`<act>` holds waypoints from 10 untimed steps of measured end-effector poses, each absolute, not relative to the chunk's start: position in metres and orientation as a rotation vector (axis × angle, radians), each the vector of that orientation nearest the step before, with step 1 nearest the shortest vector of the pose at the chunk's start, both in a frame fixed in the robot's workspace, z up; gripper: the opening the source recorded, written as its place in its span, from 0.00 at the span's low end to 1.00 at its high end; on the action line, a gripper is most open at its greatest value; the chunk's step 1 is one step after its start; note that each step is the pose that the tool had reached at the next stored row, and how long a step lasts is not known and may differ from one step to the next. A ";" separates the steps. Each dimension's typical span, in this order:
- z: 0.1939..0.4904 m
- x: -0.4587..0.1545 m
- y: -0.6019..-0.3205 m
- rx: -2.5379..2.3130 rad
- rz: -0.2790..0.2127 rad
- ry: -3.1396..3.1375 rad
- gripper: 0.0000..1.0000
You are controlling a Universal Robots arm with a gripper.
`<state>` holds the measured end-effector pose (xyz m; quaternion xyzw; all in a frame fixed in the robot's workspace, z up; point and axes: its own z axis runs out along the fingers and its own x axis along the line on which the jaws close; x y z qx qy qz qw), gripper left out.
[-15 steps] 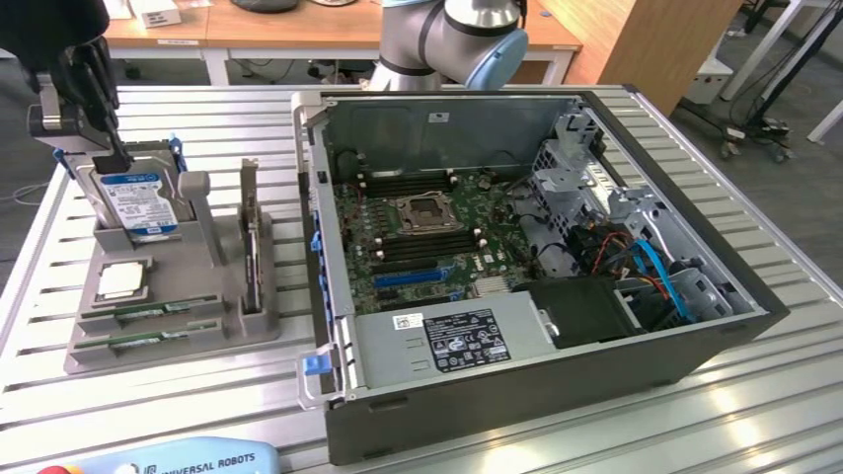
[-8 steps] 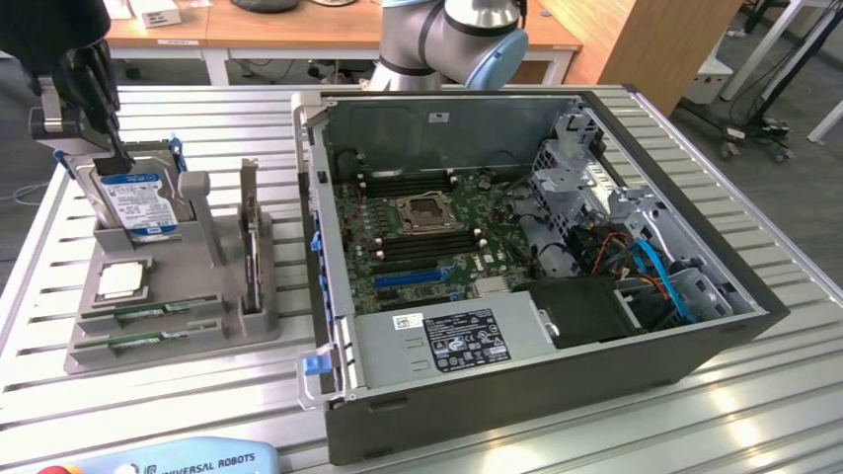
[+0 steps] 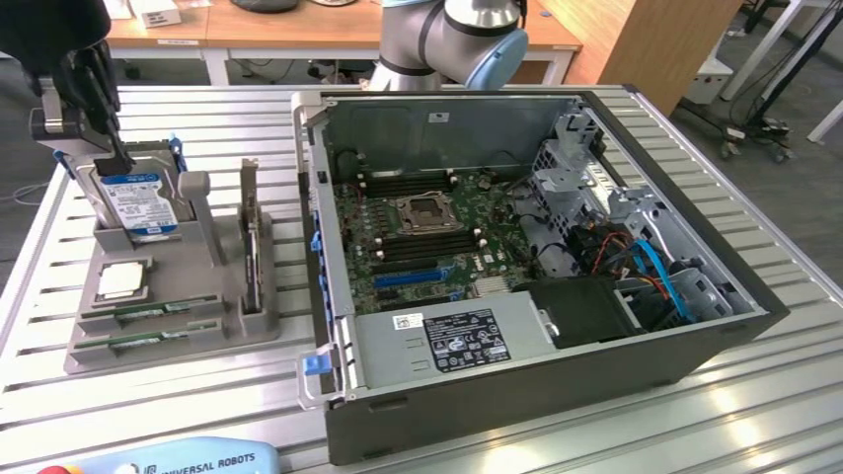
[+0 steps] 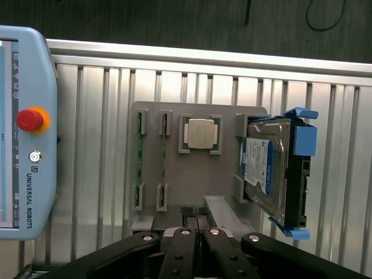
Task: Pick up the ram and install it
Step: 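Pick up the ram and move it above insertion slot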
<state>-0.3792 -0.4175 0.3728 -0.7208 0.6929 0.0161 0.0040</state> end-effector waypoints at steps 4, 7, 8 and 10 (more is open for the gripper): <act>0.372 -0.379 -0.418 -2.260 0.053 2.172 0.10; 0.373 -0.379 -0.418 -2.264 0.065 2.176 0.10; 0.373 -0.379 -0.418 -2.266 0.070 2.178 0.10; 0.373 -0.379 -0.418 -2.268 0.079 2.181 0.10</act>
